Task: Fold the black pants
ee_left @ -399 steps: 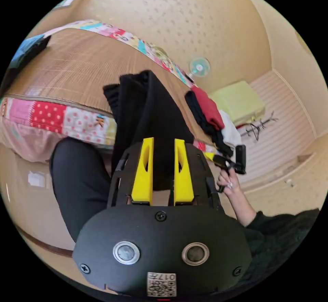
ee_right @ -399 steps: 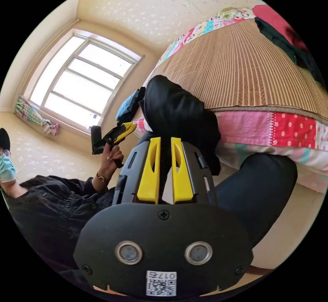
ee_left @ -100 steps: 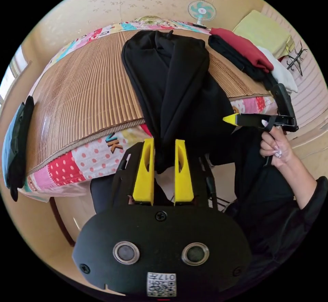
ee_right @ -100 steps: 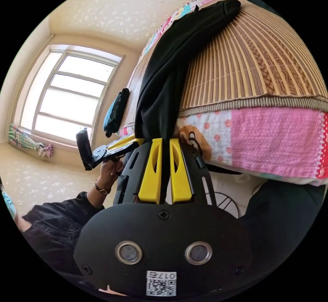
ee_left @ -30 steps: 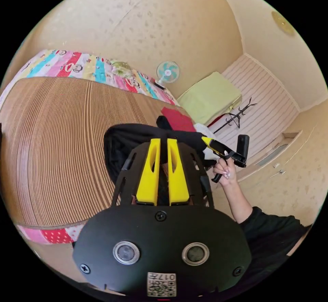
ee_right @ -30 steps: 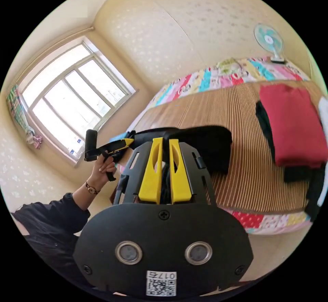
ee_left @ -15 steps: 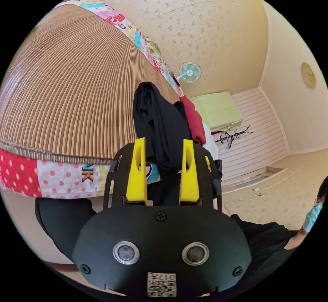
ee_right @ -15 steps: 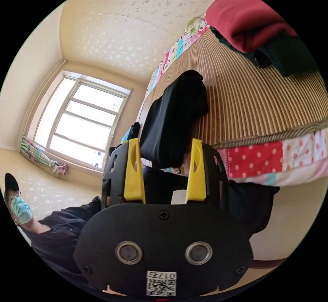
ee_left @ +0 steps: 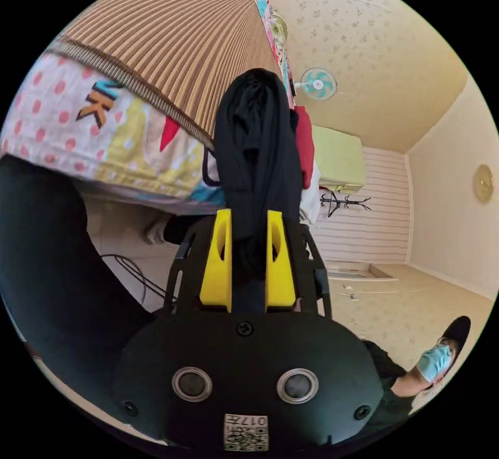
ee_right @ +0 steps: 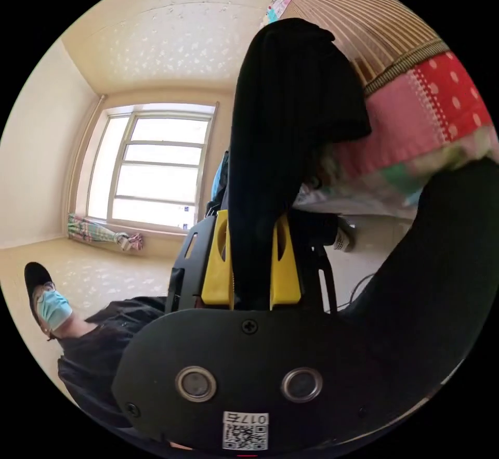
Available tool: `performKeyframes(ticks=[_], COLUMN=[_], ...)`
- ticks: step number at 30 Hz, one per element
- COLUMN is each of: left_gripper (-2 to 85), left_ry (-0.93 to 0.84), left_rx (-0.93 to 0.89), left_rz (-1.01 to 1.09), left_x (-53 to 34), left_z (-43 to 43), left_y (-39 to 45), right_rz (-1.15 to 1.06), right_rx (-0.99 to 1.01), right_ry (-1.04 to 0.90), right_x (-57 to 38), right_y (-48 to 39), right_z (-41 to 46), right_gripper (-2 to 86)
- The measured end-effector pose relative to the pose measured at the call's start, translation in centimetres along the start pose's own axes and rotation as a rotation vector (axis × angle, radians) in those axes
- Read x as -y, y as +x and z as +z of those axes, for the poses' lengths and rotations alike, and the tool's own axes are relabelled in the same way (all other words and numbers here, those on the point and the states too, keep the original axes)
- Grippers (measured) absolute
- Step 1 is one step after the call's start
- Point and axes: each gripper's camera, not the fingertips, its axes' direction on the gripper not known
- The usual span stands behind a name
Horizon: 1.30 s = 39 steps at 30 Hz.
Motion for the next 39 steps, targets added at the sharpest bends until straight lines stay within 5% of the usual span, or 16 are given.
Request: performKeyframes(ticks=[5, 13, 18, 21, 23, 31, 35, 39], left_gripper=[10.0, 9.7, 9.9, 11.1, 10.4, 4.2, -0.4, -0.8], left_ry=[-0.07, -0.106, -0.04, -0.063, -0.104, -0.083, -0.046, 0.227], left_rx=[-0.209, -0.096, -0.087, 0.01, 0.109, 0.46, 0.472, 0.715], left_rz=[0.028, 0.344, 0.636, 0.748, 0.728, 0.714, 0.466, 0.28], left_x=[-9.1, -5.9, 1.2, 5.6, 7.2, -2.3, -9.4, -16.0], left_z=[-1.9, -0.9, 3.8, 9.1, 12.2, 12.5, 4.4, -9.3], left_y=[1.9, 16.7, 32.0, 39.5, 40.7, 23.9, 11.7, 5.9], right_rz=[-0.108, -0.327, -0.567, -0.486, -0.286, -0.214, -0.031, -0.097], right_rx=[0.06, 0.022, -0.164, -0.309, -0.574, -0.958, -0.871, -0.897], right_ry=[0.045, 0.204, 0.427, 0.587, 0.671, 0.669, 0.525, 0.508], right_x=[-8.3, -5.1, 0.3, 4.3, 5.2, -10.2, -17.2, -18.5], right_y=[-6.3, -13.5, -22.8, -25.0, -24.8, -11.8, -2.9, -3.8], right_z=[-3.0, -9.1, -16.5, -21.5, -23.3, -13.0, -7.3, -3.6], right_gripper=[9.0, 8.2, 9.5, 12.0, 13.0, 1.7, 0.6, 0.3])
